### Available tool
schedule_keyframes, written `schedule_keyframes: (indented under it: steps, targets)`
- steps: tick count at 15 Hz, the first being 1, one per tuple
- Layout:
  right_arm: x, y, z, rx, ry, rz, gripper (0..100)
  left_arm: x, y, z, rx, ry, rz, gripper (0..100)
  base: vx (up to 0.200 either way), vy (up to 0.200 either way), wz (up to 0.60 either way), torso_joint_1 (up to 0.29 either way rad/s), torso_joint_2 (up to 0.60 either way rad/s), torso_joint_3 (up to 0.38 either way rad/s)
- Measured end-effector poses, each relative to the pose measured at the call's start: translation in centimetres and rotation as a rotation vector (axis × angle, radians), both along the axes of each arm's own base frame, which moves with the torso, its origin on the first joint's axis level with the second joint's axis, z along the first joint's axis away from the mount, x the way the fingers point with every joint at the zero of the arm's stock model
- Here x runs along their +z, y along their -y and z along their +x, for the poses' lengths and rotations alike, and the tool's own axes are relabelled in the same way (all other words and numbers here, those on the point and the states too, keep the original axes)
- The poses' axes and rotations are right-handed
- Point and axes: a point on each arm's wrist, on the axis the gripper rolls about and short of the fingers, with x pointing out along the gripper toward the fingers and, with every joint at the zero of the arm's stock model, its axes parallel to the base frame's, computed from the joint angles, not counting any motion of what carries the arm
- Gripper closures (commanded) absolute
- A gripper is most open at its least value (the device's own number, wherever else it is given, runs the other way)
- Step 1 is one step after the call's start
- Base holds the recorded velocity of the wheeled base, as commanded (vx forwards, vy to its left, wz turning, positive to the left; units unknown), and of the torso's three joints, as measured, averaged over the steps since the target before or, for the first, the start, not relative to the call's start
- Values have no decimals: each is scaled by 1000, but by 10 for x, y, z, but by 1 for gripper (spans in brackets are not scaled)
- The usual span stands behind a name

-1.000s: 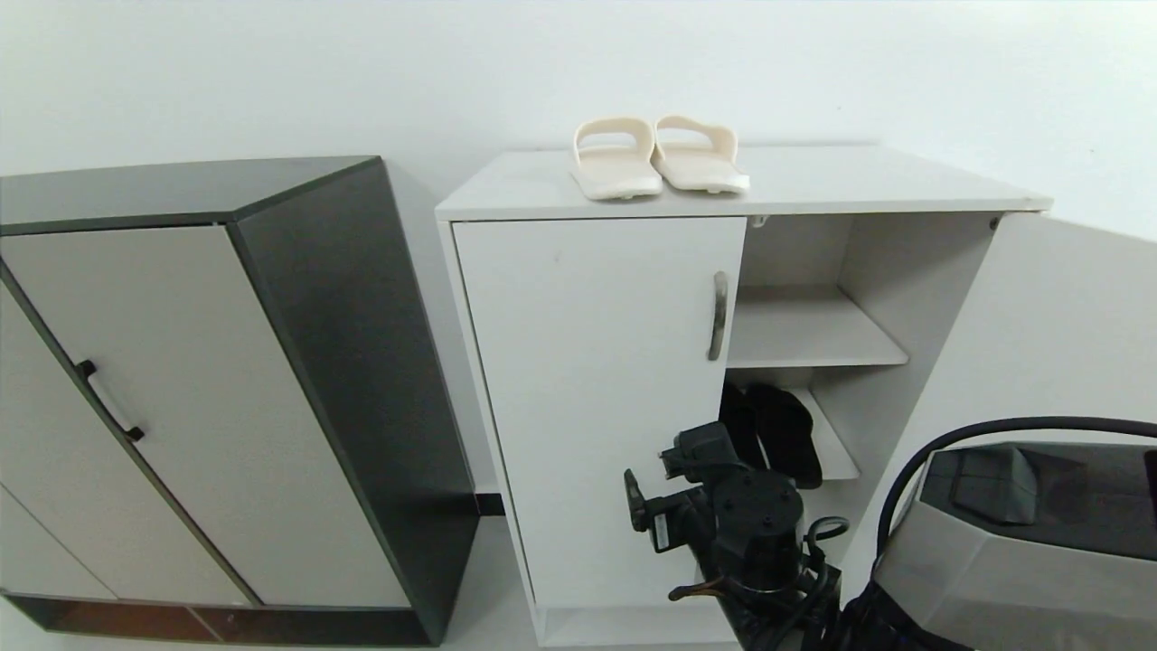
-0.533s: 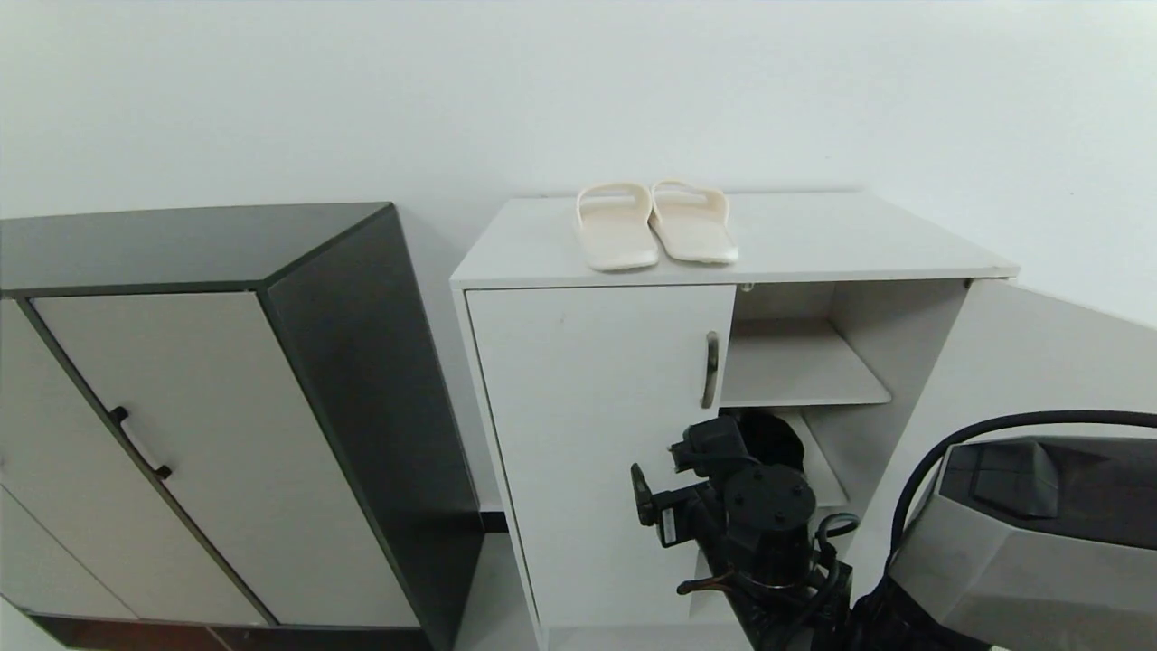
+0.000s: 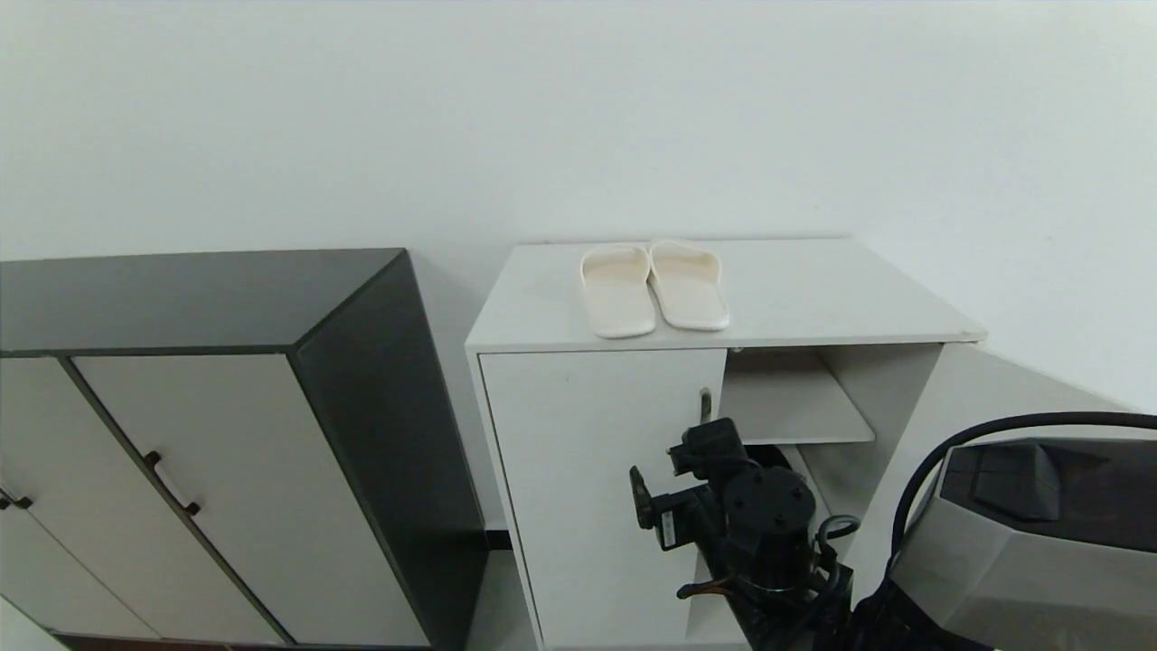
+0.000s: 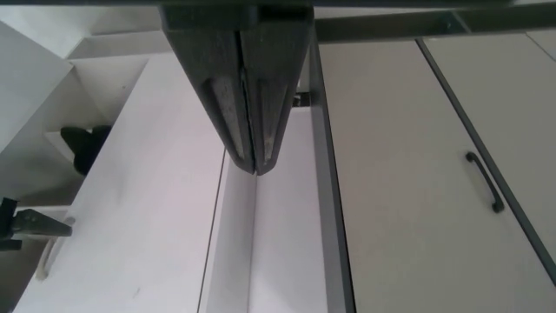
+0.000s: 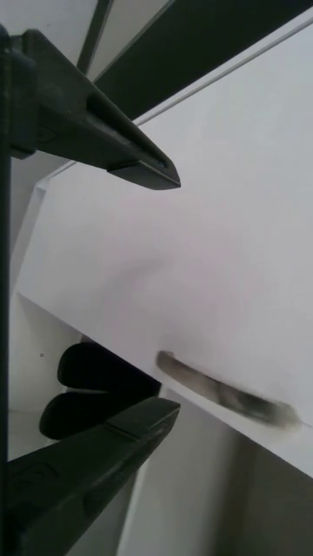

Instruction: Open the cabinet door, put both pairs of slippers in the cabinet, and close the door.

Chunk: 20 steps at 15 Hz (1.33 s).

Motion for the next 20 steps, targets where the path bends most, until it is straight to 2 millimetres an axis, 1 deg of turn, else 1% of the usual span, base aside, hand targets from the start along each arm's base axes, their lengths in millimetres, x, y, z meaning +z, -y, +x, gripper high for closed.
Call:
schedule_keyframes:
  steps: [8, 11, 13, 15, 17, 18, 20]
  targets:
    - [0, 1, 1, -5, 1, 1, 0, 0, 0, 0, 0, -1, 0, 100, 0, 0, 0, 236, -555, -315]
    - [0, 2, 1, -2, 2, -3, 0, 0, 0, 0, 0, -1, 0, 100, 0, 0, 0, 115, -240, -132]
    - [1, 1, 1, 40, 7, -4, 0, 0, 0, 0, 4, -1, 1, 100, 0, 0, 0, 16, -33, -21]
    - [8, 2, 2, 43, 8, -6, 0, 0, 0, 0, 4, -1, 4, 100, 0, 0, 0, 0, 0, 0]
    - [18, 2, 3, 41, -35, -46, 0, 0, 0, 0, 4, -1, 5, 100, 0, 0, 0, 0, 0, 0]
    - [26, 2, 4, 40, -57, -58, 0, 0, 0, 0, 4, -1, 4, 100, 0, 0, 0, 0, 0, 0]
    - [50, -1, 6, 34, -100, -51, 0, 0, 0, 0, 4, -1, 3, 100, 0, 0, 0, 0, 0, 0]
